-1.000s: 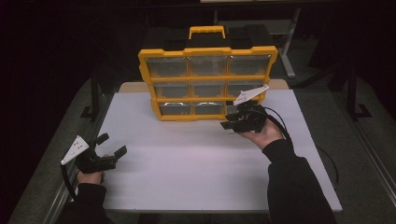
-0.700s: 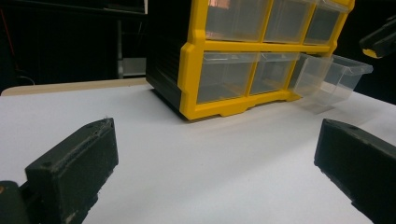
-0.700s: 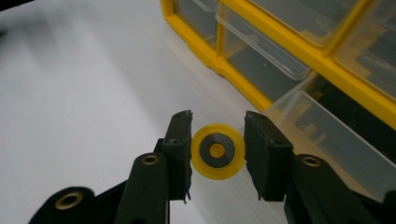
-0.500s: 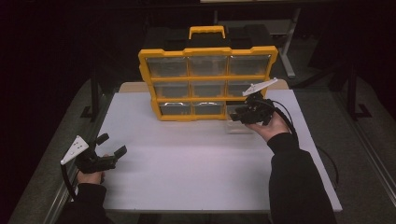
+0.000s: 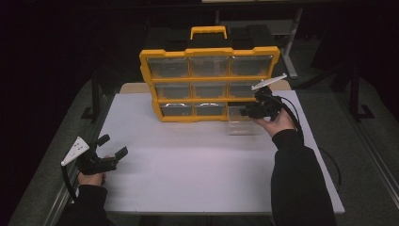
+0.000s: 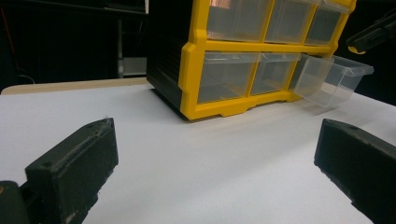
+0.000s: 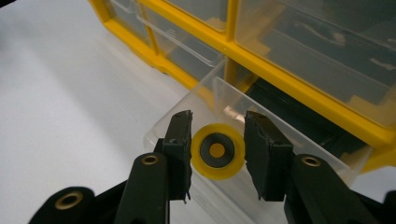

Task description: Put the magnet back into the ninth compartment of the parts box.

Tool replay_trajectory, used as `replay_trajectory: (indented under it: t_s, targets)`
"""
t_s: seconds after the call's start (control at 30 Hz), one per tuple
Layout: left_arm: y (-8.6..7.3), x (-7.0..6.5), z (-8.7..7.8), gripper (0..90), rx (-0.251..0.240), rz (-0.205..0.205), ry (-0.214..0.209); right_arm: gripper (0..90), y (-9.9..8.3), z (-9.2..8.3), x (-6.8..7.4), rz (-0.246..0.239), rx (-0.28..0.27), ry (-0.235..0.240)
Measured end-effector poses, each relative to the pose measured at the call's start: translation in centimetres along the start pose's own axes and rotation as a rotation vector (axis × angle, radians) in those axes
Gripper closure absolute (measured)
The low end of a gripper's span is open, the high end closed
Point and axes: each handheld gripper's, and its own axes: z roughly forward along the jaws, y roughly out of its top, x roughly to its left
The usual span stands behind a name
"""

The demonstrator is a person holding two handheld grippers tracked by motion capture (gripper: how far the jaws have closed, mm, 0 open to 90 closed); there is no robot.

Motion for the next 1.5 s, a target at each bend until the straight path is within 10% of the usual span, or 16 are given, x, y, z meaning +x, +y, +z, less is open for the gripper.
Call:
replay_trajectory:
  t_s: [0.3, 0.5, 0.8, 1.5]
  targets:
    - [0.0, 0.1, 0.0, 0.0, -0.002, -0.006, 0.0, 60.5, 0.2, 0.6, -0.4, 0.05, 0.01, -0.081]
    - [0.0, 0.1, 0.0, 0.0, 0.0, -0.003, -0.001, 27.5, 0.4, 1.1, -0.3, 0.084, 0.002, -0.115]
    - [0.0, 0.0, 0.0, 0.0, -0.001, 0.001, -0.004, 0.9, 0.2, 0.9, 0.0, 0.074, -0.023, -0.106]
    - [-0.1, -0.1, 0.2, 0.0, 0.01, 0.001, -0.011, 0.0, -2.0, -2.0, 0.8, 0.029, -0.145, -0.099]
